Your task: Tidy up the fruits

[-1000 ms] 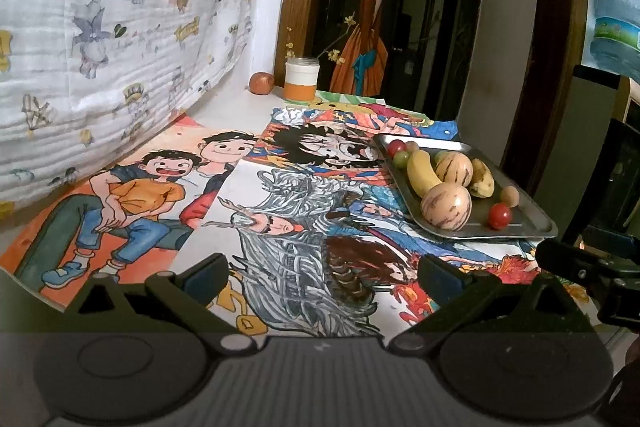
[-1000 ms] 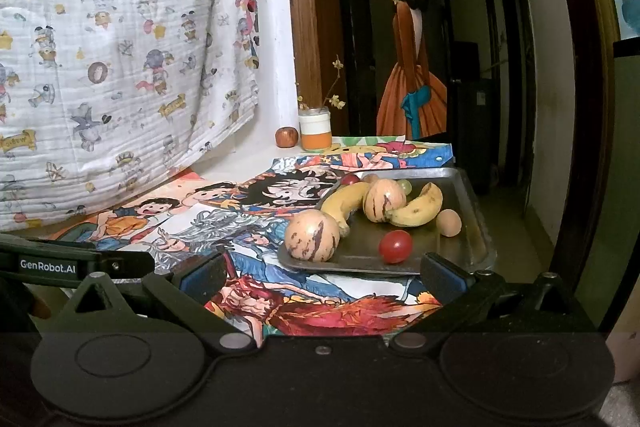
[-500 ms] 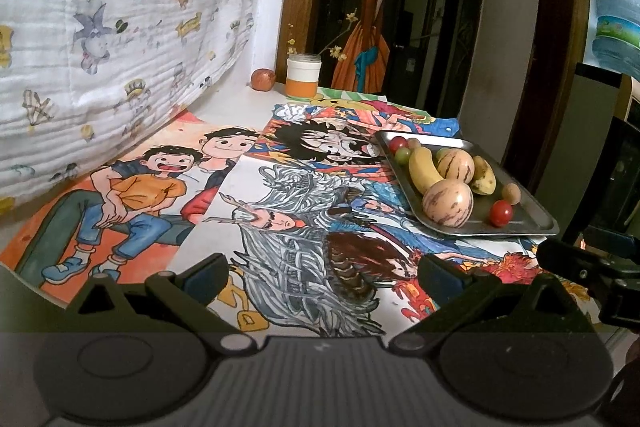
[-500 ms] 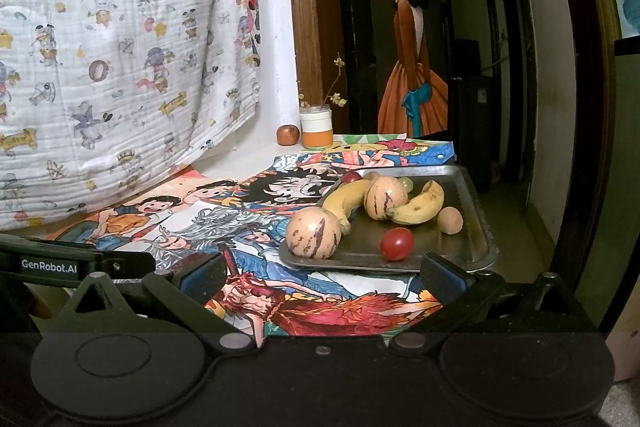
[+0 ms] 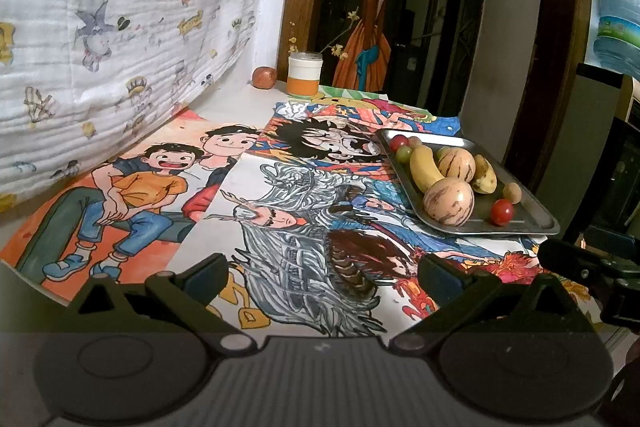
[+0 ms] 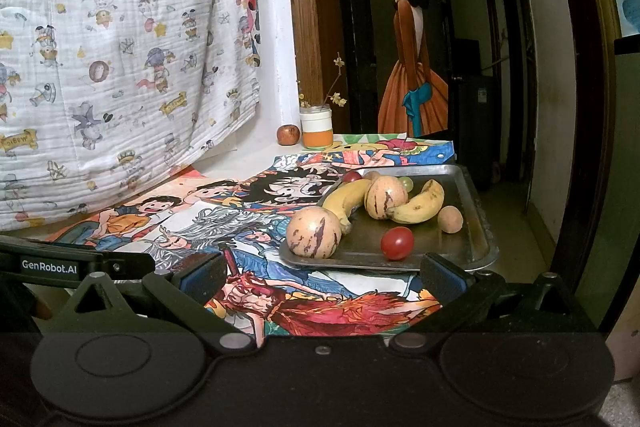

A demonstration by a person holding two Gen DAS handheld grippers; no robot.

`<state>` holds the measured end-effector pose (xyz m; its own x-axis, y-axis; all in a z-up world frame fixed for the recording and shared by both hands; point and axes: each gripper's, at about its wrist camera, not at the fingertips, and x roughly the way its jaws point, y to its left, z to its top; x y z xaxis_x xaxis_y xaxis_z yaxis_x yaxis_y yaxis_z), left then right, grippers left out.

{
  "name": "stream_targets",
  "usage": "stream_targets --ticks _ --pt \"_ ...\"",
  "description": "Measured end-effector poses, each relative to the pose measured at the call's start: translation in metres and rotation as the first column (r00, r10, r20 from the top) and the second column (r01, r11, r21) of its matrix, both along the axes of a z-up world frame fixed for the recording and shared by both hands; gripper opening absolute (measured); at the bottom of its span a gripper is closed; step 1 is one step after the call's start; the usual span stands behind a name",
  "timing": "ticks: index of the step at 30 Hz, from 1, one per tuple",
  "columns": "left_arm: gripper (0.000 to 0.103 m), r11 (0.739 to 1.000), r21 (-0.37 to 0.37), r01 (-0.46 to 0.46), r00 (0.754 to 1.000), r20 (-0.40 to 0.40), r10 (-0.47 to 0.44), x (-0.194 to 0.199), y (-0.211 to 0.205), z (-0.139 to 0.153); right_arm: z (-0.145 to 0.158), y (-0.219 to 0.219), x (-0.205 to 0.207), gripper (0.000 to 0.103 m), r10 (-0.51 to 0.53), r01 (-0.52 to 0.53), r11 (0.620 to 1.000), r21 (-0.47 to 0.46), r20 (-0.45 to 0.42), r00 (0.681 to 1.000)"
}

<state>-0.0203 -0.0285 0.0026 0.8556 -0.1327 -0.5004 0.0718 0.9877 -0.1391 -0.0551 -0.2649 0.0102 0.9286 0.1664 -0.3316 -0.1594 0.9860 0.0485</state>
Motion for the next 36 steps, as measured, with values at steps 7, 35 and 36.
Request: stream_targets --ticks 7,35,36 --pt "0.103 1.000 -0.001 0.000 1.000 -0.001 0.000 0.0005 0.0000 0.0004 -0.0006 0.0005 0.0000 0.102 0.000 0.000 1.000 0.000 -0.001 1.000" --pt "0.103 1.000 -0.011 0.002 1.000 -0.020 -0.002 -0.0011 -0.0011 0.0001 -0.0048 0.0076 -0.0024 0.103 0.007 -0.007 1.000 -0.004 -0.008 1.000" --pt "0.103 1.000 -0.011 0.002 1.000 -0.020 -0.002 -0.0014 -0.0014 0.0001 -0.0047 0.0074 -0.0022 0.103 0.007 -0.007 1.000 -0.004 -0.008 1.000"
